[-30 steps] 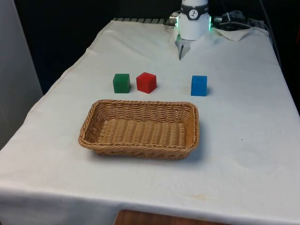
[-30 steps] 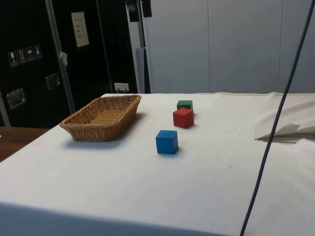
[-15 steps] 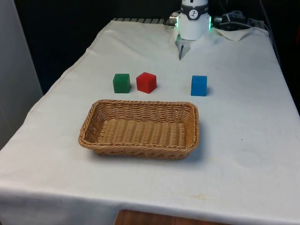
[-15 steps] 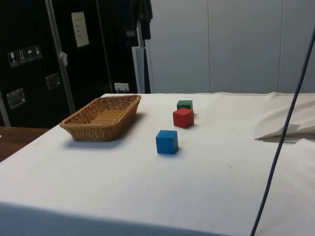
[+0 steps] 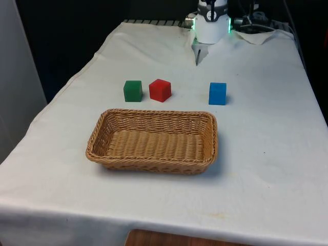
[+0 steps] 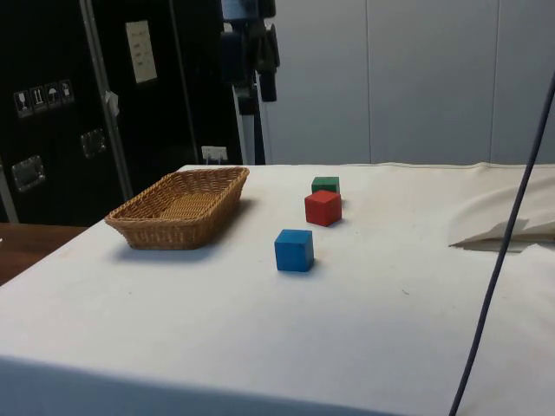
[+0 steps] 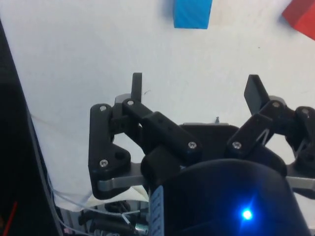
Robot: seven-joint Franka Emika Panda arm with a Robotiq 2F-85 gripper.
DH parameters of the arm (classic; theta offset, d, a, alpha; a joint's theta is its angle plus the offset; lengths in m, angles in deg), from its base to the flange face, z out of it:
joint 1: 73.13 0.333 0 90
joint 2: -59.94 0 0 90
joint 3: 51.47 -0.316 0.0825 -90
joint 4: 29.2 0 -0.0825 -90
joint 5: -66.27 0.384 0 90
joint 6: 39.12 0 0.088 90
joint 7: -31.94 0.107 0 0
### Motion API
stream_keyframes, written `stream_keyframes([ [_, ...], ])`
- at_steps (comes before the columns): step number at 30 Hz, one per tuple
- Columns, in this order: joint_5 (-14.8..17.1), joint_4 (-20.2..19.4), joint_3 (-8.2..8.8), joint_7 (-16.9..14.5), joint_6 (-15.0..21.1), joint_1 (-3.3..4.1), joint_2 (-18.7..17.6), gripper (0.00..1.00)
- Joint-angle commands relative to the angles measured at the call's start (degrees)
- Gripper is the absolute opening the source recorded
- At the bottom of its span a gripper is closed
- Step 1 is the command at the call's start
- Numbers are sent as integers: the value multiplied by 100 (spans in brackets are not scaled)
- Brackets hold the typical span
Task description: Pick up the blue cube and place it into the basket.
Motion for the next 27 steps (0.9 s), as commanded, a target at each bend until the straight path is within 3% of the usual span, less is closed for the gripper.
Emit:
stream_keyframes([
  [1, 69, -86, 6, -29, 120, 6, 17, 100],
  [5, 120, -315, 6, -11, 378, 6, 0, 100],
  [6, 69, -298, 0, -6, 304, 0, 0, 100],
  [14, 143, -602, 6, 0, 888, -6, -160, 100],
  [15, 115, -584, 6, 0, 825, -11, -172, 100],
  [21, 126, -831, 0, 29, 1364, -6, -401, 100],
  [24, 115, -842, 6, 11, 1364, -11, -441, 100],
  [27, 155, -951, 0, 11, 1633, -6, -544, 100],
])
